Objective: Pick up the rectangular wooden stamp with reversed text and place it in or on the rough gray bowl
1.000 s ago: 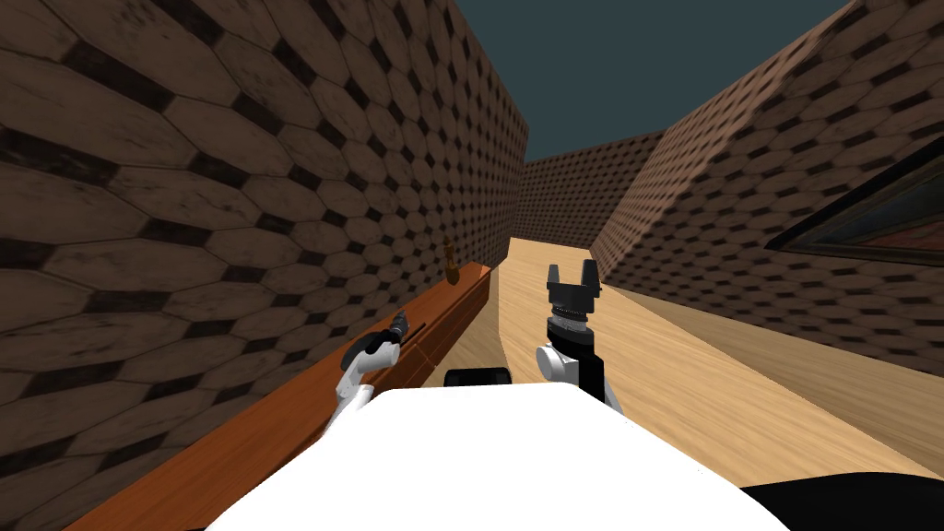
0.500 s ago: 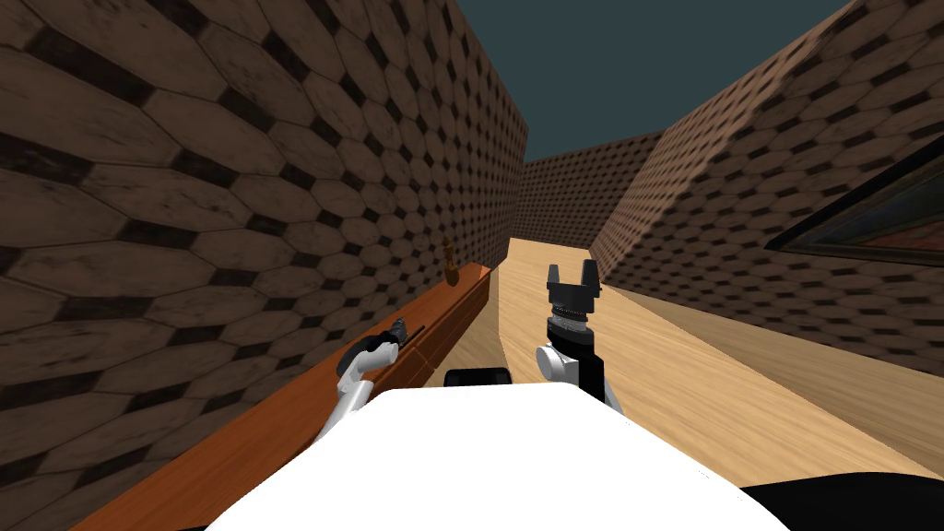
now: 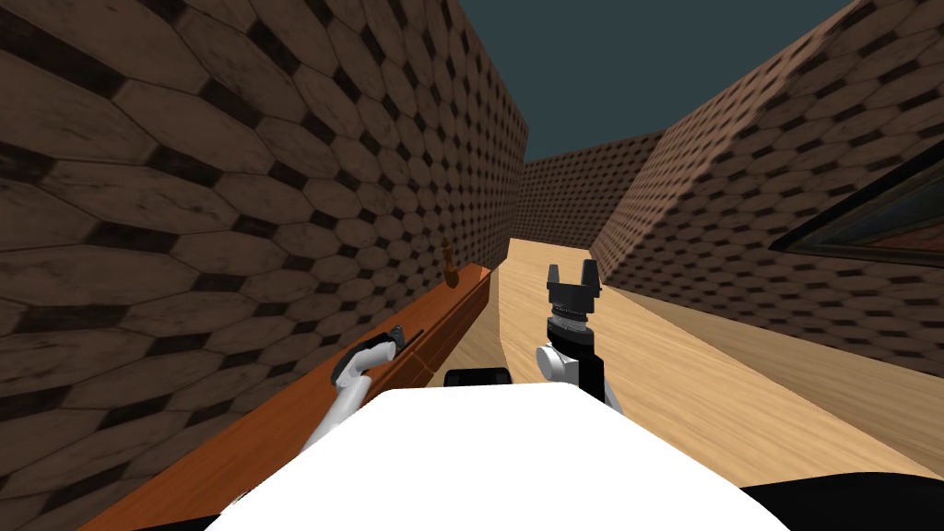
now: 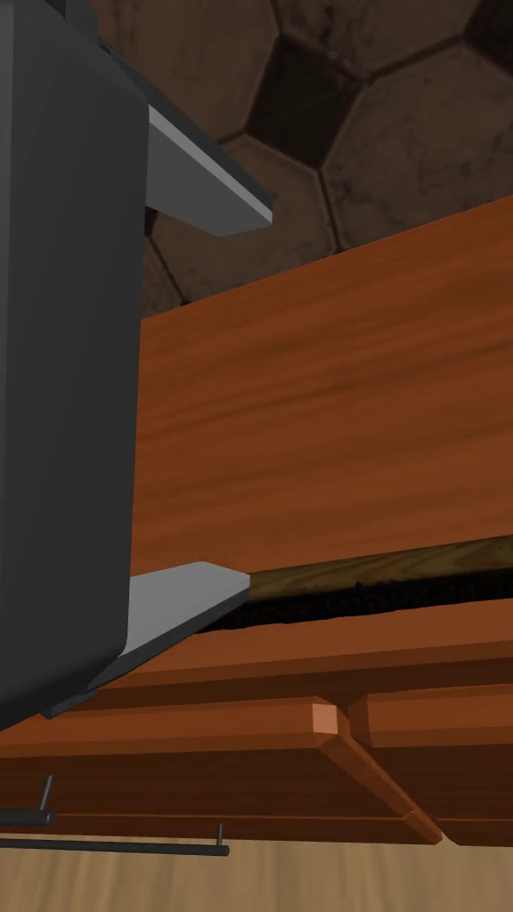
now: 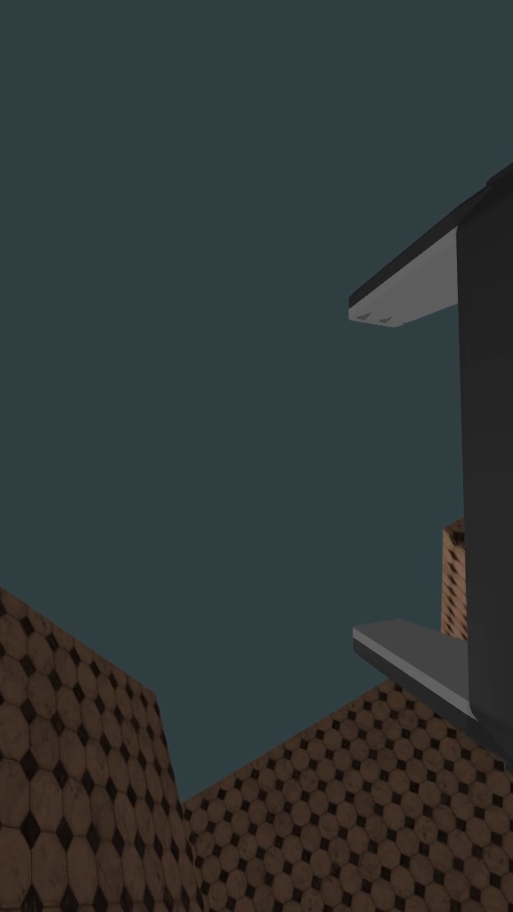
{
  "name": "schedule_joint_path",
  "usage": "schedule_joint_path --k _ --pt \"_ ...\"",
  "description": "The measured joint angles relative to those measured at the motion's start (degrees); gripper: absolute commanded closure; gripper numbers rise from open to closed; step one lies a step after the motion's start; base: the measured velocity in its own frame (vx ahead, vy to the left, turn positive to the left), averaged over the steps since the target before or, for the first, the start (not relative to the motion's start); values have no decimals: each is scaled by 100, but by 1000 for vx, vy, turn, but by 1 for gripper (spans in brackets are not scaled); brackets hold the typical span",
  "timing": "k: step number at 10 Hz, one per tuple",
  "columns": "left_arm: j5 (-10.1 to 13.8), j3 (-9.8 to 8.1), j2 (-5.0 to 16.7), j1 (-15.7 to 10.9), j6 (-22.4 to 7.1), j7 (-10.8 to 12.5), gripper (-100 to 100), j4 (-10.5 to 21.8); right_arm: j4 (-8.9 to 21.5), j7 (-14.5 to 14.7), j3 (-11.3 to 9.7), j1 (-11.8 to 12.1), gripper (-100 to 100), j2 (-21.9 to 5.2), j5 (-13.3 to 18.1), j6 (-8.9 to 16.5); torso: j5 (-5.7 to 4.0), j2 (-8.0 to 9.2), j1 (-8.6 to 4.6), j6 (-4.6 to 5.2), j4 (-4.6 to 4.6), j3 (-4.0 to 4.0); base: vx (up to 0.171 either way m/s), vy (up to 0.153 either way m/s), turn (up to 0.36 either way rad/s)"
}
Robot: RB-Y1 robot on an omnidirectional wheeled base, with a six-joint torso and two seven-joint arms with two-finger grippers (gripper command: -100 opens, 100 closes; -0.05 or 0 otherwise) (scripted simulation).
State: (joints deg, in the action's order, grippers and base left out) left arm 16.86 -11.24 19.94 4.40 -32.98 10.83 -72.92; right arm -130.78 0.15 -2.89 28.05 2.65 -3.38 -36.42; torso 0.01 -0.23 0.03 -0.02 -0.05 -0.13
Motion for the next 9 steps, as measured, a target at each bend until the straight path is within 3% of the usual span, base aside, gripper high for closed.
schedule_joint_path --k 9 --pt "548 -37 333 -495 -1028 219 -100 1296 0 0 0 0 0 0 0 0 -1 -1 -6 0 -1 -1 64 -2 7"
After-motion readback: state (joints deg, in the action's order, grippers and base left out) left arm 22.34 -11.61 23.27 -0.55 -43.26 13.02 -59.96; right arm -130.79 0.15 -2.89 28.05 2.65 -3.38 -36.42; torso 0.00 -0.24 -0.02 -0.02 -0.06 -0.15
